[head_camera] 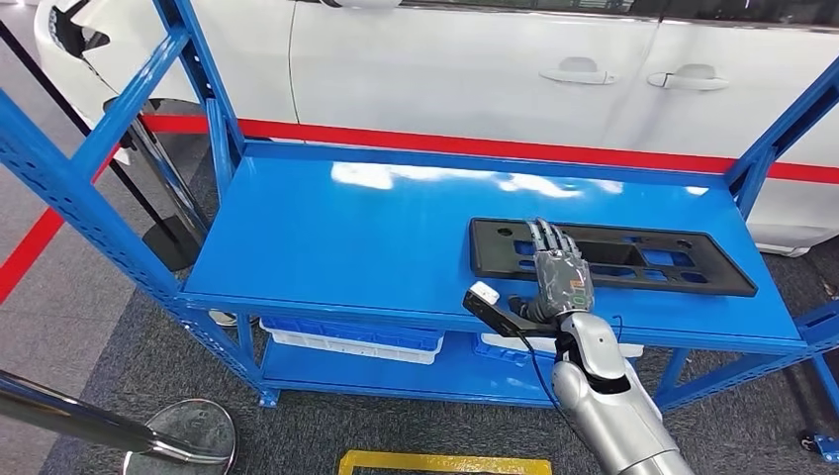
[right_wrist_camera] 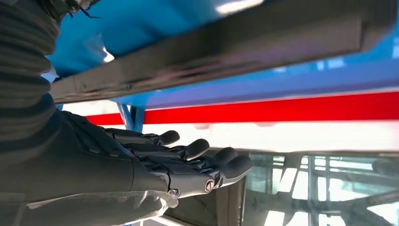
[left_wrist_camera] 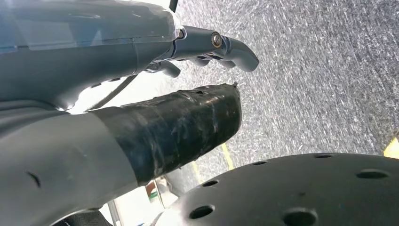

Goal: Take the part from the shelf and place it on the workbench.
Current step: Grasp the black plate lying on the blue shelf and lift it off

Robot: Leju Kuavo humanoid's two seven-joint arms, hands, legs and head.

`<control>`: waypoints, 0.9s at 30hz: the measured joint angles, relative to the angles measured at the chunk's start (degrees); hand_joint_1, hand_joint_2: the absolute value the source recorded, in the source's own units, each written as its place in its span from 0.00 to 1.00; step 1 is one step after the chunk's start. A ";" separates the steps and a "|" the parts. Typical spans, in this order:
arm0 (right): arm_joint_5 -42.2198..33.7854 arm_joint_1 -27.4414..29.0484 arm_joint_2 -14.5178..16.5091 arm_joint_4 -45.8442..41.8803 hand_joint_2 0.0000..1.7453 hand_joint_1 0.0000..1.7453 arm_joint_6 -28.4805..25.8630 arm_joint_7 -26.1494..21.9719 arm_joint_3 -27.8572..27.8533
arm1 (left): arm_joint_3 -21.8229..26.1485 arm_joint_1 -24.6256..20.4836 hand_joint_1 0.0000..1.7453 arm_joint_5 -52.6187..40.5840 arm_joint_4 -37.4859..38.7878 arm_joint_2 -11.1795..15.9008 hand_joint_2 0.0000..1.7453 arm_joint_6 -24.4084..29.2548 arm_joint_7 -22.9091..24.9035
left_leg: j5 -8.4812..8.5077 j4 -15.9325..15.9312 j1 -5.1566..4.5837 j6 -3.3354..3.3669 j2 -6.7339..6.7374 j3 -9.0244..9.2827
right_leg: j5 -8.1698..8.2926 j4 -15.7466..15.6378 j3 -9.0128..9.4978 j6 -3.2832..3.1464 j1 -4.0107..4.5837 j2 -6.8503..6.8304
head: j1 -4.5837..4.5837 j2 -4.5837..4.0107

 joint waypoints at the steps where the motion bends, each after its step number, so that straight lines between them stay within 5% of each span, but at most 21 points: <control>1: 0.00 -0.04 0.00 0.33 1.00 0.00 0.00 0.00 0.00 | 0.00 0.01 0.00 -0.02 0.00 0.01 0.00 0.00 0.00 | -0.05 0.00 -0.16 0.06 -0.06 0.11 | 1.63 -1.80 0.65 -0.38 0.17 0.03 | 0.00 0.00; 4: 0.00 -0.43 0.00 0.84 1.00 0.00 -0.01 0.00 -0.02 | -0.01 0.01 0.00 -0.03 0.02 -0.16 0.00 0.02 0.00 | -0.24 -0.13 -0.46 0.12 -0.15 0.46 | 6.91 -13.05 5.76 -2.54 1.10 0.17 | -0.03 0.00; 6: 0.01 -0.64 0.02 1.09 1.00 0.00 -0.01 0.00 -0.04 | -0.03 -0.01 0.00 -0.05 0.03 -0.29 0.00 0.03 0.00 | -0.23 -0.31 -0.31 -0.17 -0.04 0.43 | 7.39 -15.91 6.99 -3.42 1.64 0.16 | -0.05 0.00; 10: 0.04 -0.83 0.25 1.38 1.00 0.00 -0.02 0.00 -0.07 | -0.07 -0.05 0.00 -0.04 0.04 -0.30 0.00 0.02 -0.04 | -1.81 1.40 -0.44 -1.12 0.19 0.06 | 8.22 -18.21 8.18 -3.52 1.01 -0.12 | -0.03 0.00; 13: 1.87 -1.29 0.39 2.30 1.00 0.00 0.11 1.57 -0.07 | -0.07 0.05 0.00 -0.20 0.04 -0.23 0.00 0.04 -0.15 | -6.82 11.29 -0.27 -1.72 0.24 -4.48 | 8.44 -18.73 8.51 -3.58 0.72 -0.25 | -0.05 0.00; 15: 6.06 -2.56 0.68 5.30 1.00 0.02 0.13 4.98 -0.07 | -0.08 0.04 0.00 -0.53 0.03 -0.14 0.00 0.08 -0.39 | -7.26 14.89 -0.07 -2.10 0.27 -6.51 | 8.31 -18.42 8.33 -3.44 0.67 -0.27 | -0.05 0.00; 19: 11.03 -6.04 1.27 11.97 1.00 0.92 -0.46 8.31 -0.07 | -0.10 0.01 0.00 -1.03 0.03 0.08 0.00 0.16 -0.75 | -0.78 2.94 0.24 -2.27 0.36 -1.05 | 7.49 -16.84 7.93 -2.26 0.52 -0.20 | -0.03 0.00; 20: 11.78 -6.76 1.33 13.16 1.00 0.99 -0.39 9.00 -0.07 | -0.11 0.00 0.00 -1.07 0.04 0.10 0.00 0.17 -0.78 | -0.28 1.02 0.21 -2.00 0.32 -0.19 | 7.31 -16.40 7.69 -1.91 0.61 -0.17 | -0.02 0.00; 24: 13.44 -8.22 1.63 16.68 1.00 1.00 -0.12 10.24 -0.08 | -0.10 0.00 0.00 -1.05 0.03 0.10 0.00 0.20 -0.81 | 0.05 0.22 -0.01 -0.54 0.17 -0.09 | 6.98 -15.66 7.15 -1.03 0.59 -0.08 | 0.02 0.00; 27: 13.54 -8.73 1.79 17.94 1.00 1.00 0.04 9.38 -0.28 | -0.08 0.01 0.00 -1.05 0.03 0.09 0.00 0.20 -0.86 | 0.38 -0.07 0.14 0.20 0.24 -0.15 | 2.70 -8.61 4.03 -0.23 0.29 -0.01 | 0.02 0.00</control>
